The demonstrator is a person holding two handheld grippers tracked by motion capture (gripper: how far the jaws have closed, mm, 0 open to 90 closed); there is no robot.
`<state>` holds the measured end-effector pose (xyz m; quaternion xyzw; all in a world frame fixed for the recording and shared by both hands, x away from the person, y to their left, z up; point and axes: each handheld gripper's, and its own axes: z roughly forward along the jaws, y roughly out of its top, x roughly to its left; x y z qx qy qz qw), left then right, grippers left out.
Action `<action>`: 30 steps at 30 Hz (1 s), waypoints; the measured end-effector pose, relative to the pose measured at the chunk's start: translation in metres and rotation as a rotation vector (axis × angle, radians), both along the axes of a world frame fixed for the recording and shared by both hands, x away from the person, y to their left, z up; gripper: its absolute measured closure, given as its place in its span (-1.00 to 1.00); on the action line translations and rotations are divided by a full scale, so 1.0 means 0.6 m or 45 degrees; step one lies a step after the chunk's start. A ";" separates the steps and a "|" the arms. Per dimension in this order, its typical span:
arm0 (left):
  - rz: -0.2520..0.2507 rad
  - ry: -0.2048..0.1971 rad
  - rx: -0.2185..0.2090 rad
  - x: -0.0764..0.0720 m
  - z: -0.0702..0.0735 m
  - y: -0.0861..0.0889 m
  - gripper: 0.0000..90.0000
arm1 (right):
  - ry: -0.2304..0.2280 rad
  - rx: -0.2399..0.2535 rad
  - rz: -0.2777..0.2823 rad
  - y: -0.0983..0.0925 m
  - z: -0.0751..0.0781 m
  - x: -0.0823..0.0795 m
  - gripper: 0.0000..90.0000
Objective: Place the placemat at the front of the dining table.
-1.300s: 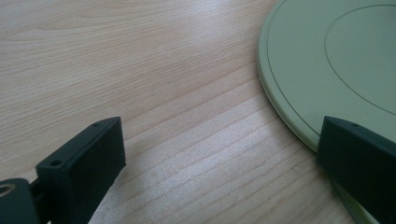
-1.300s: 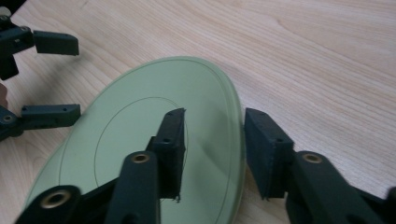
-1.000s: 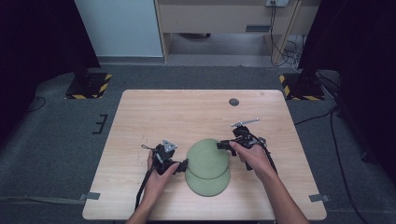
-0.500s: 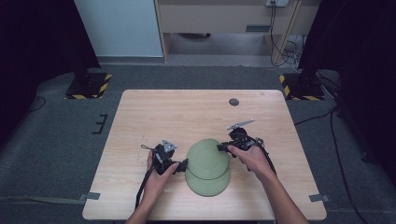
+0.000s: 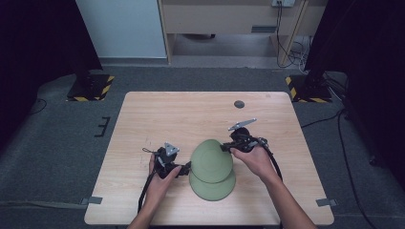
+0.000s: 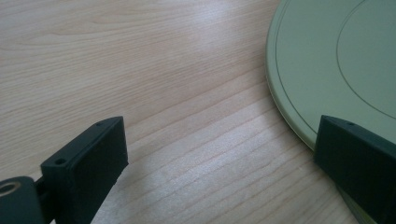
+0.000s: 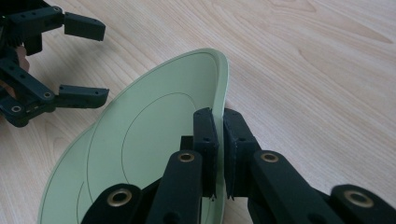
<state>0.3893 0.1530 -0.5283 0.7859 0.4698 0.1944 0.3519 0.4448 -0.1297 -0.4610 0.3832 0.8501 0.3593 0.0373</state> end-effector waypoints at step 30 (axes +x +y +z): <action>0.020 -0.020 -0.007 -0.003 0.009 0.023 -0.94 | -0.048 -0.053 0.003 0.032 0.089 0.030 0.91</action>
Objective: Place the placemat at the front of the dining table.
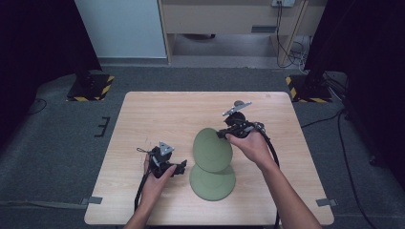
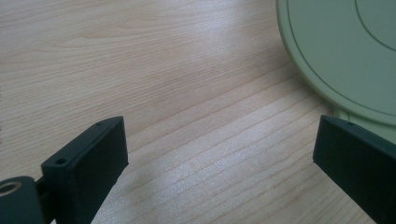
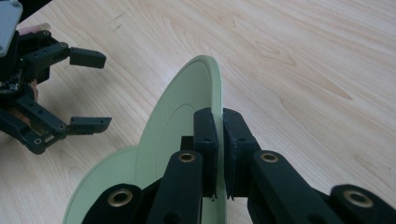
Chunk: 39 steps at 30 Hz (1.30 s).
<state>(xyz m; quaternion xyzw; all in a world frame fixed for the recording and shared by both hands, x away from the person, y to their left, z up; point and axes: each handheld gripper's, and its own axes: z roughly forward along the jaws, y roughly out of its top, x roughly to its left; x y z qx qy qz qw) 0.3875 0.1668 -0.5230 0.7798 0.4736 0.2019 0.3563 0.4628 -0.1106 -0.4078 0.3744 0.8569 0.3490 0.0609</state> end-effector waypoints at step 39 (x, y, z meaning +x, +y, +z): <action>0.006 -0.001 -0.020 0.001 0.002 0.008 -0.94 | -0.060 0.112 -0.142 -0.022 0.048 0.055 0.91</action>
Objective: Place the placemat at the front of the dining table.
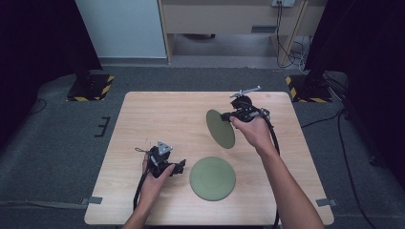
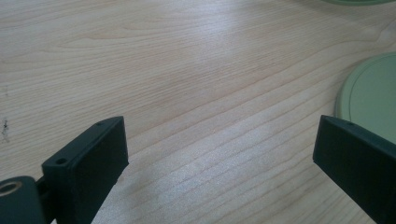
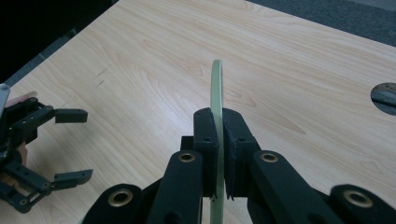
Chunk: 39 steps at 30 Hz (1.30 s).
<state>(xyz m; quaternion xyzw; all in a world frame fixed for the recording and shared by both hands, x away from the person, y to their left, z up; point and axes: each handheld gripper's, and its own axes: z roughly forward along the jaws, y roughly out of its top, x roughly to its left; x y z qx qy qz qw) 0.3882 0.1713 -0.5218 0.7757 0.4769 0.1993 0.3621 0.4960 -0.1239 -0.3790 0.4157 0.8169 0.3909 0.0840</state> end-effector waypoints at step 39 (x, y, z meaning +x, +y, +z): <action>0.009 0.020 -0.041 0.005 -0.006 0.004 -0.94 | 0.002 0.028 -0.096 0.025 0.019 0.092 0.91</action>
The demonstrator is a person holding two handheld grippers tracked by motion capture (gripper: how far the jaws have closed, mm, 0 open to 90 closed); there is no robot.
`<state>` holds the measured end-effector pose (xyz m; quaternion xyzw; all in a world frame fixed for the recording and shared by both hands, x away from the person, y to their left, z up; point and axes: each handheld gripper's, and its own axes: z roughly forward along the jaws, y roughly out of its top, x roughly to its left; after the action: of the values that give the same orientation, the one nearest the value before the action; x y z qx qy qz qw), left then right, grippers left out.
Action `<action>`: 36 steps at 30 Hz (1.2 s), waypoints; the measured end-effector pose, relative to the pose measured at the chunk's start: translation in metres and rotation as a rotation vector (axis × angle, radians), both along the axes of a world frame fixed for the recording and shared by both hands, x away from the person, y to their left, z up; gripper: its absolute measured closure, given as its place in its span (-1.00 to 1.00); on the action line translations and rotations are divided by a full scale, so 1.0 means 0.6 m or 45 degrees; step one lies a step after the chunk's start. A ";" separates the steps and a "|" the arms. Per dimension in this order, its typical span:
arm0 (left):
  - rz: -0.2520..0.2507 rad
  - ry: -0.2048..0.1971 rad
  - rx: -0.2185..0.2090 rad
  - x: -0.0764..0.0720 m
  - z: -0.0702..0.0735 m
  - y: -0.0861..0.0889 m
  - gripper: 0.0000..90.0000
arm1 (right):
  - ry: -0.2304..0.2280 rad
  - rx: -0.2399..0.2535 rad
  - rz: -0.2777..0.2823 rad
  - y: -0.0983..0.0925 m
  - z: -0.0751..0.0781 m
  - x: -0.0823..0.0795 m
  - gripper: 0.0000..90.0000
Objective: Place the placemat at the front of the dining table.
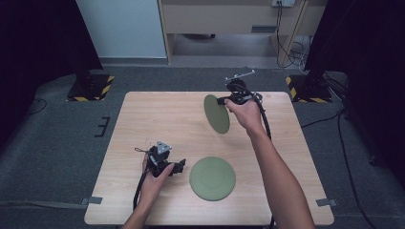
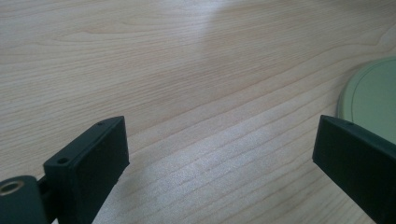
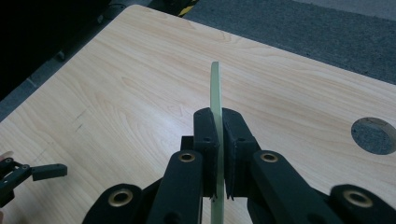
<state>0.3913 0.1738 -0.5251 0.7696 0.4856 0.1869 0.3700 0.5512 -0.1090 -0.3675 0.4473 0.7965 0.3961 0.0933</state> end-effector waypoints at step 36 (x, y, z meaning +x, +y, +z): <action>0.041 -0.013 0.031 -0.005 0.003 0.036 -0.94 | 0.009 0.064 -0.078 0.061 -0.049 0.057 0.91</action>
<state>0.3881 0.1955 -0.5231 0.7653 0.4937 0.2025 0.3601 0.5854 -0.0725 -0.3969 0.4750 0.7726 0.4112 0.0913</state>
